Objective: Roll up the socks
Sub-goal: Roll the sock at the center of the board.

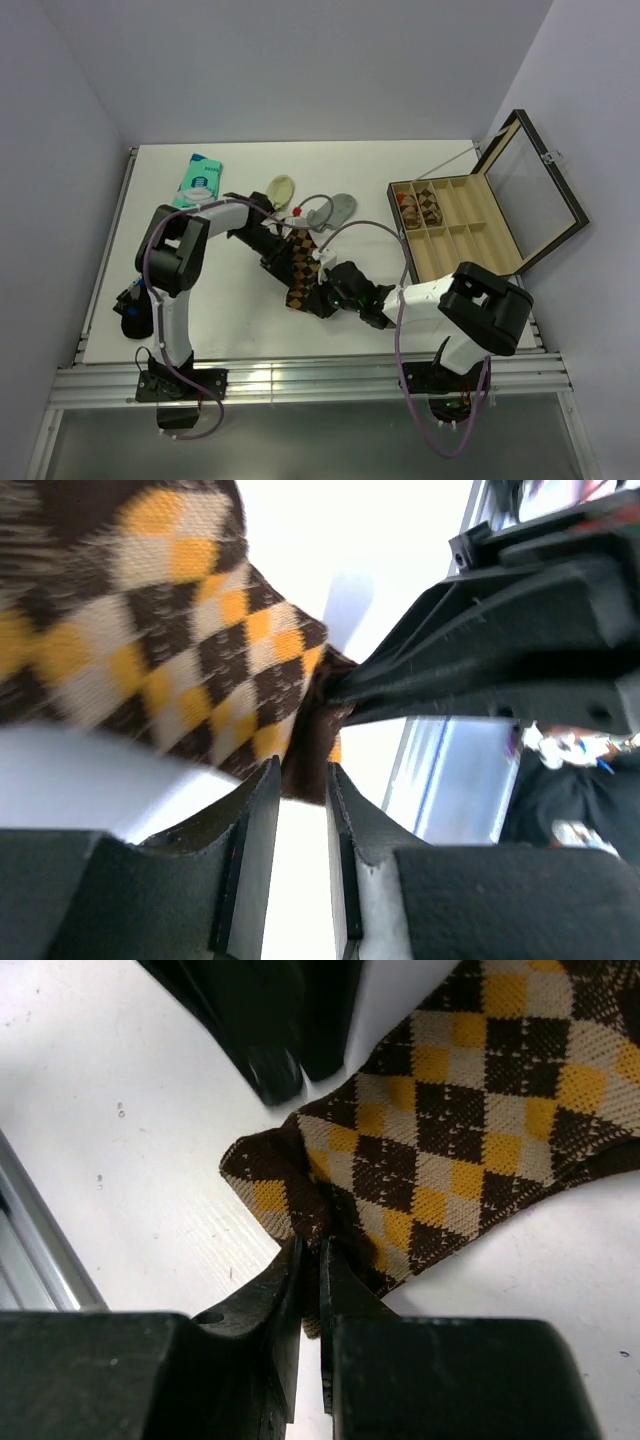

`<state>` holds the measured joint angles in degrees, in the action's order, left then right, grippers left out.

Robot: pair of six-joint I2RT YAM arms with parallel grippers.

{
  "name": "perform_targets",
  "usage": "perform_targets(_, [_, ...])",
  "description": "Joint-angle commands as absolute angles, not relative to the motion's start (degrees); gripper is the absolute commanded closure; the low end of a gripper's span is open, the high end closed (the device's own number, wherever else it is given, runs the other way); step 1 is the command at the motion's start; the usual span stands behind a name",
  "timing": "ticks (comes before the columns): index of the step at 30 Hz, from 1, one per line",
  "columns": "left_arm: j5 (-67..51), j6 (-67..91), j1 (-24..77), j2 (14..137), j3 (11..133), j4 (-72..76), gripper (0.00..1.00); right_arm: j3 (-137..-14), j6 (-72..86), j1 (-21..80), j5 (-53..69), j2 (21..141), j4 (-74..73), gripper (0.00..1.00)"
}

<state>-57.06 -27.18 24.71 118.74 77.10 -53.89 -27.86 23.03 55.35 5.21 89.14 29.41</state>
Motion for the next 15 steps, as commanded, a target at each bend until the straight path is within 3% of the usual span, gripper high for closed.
perform_targets(1, [-60.3, -23.9, 21.5, 113.7, 74.6, -46.6, 0.69, -28.3, 24.8, 52.6, 11.0, 88.9, 22.6, 0.96])
perform_targets(8, [-53.0, -20.7, 19.3, 99.3, 64.7, -32.6, 0.68, -34.3, 27.6, 47.9, 20.2, 92.4, 13.6, 0.95])
perform_targets(15, [-40.0, -22.2, 22.4, 83.5, 53.2, -18.0, 0.57, -44.2, 29.1, 42.7, 32.7, 99.6, 0.4, 0.94])
